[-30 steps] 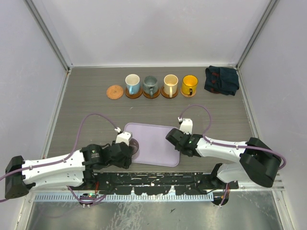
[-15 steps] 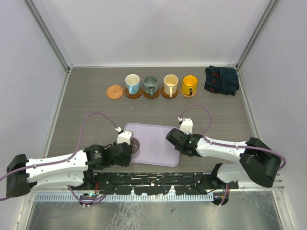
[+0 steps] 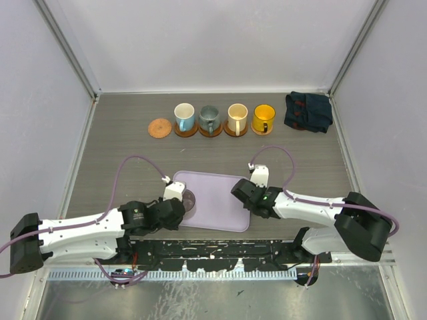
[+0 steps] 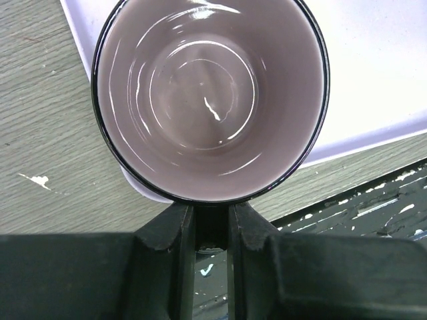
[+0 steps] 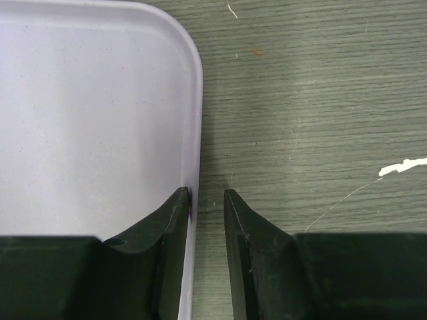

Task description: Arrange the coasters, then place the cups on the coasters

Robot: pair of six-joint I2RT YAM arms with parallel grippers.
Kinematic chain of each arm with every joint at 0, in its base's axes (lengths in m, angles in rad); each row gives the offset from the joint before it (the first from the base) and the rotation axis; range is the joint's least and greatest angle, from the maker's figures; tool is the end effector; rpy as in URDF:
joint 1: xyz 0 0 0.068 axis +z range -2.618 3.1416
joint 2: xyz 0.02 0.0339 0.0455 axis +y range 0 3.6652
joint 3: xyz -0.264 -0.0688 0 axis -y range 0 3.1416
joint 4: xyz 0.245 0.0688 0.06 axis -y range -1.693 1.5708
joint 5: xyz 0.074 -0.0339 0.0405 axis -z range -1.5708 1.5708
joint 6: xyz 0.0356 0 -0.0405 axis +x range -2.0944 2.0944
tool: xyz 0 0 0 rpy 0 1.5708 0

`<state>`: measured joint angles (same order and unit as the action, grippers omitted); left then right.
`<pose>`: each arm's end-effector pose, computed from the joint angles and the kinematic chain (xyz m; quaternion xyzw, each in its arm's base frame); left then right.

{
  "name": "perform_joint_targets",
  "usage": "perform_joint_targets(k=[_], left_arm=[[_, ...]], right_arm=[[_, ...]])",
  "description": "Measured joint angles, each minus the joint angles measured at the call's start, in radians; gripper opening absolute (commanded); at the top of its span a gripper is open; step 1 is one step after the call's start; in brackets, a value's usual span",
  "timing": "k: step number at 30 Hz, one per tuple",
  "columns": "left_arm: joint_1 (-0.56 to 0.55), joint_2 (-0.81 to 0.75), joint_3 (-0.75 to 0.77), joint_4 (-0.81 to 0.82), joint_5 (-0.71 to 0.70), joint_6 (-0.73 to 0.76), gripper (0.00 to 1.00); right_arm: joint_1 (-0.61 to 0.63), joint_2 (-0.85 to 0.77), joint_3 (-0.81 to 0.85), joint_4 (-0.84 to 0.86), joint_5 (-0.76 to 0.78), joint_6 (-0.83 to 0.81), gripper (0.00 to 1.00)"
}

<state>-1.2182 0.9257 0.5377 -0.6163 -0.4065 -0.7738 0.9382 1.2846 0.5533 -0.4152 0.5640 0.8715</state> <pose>0.0712 -0.1528 0.1973 0.1522 0.9297 -0.1244 0.3115 0.1400 0.1587 0.1529 0.0273 0.9404 -0.0090 0.3389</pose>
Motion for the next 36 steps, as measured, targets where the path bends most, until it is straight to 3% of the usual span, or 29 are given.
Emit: perform_joint_targets(k=[4, 16, 22, 27, 31, 36], left_arm=[[0.000, 0.000, 0.000, 0.003, -0.006, 0.016, 0.00], [0.000, -0.037, 0.037, 0.017, -0.079, 0.141, 0.00], [0.000, -0.071, 0.079, 0.066, -0.161, 0.220, 0.00], [0.025, -0.070, 0.095, 0.096, -0.215, 0.287, 0.00], [0.121, -0.064, 0.098, 0.126, -0.203, 0.342, 0.00], [0.364, -0.042, 0.098, 0.188, -0.141, 0.411, 0.00]], right_arm=[[0.000, -0.021, -0.008, -0.019, 0.000, 0.000, 0.37], [-0.005, -0.115, -0.002, -0.169, 0.077, -0.006, 0.48], [-0.005, -0.126, 0.048, -0.163, 0.119, -0.067, 0.29], [-0.020, -0.047, 0.134, -0.077, 0.114, -0.161, 0.22], [-0.058, 0.060, 0.219, 0.016, 0.061, -0.245, 0.19], [-0.153, 0.161, 0.286, 0.143, -0.059, -0.338, 0.15]])
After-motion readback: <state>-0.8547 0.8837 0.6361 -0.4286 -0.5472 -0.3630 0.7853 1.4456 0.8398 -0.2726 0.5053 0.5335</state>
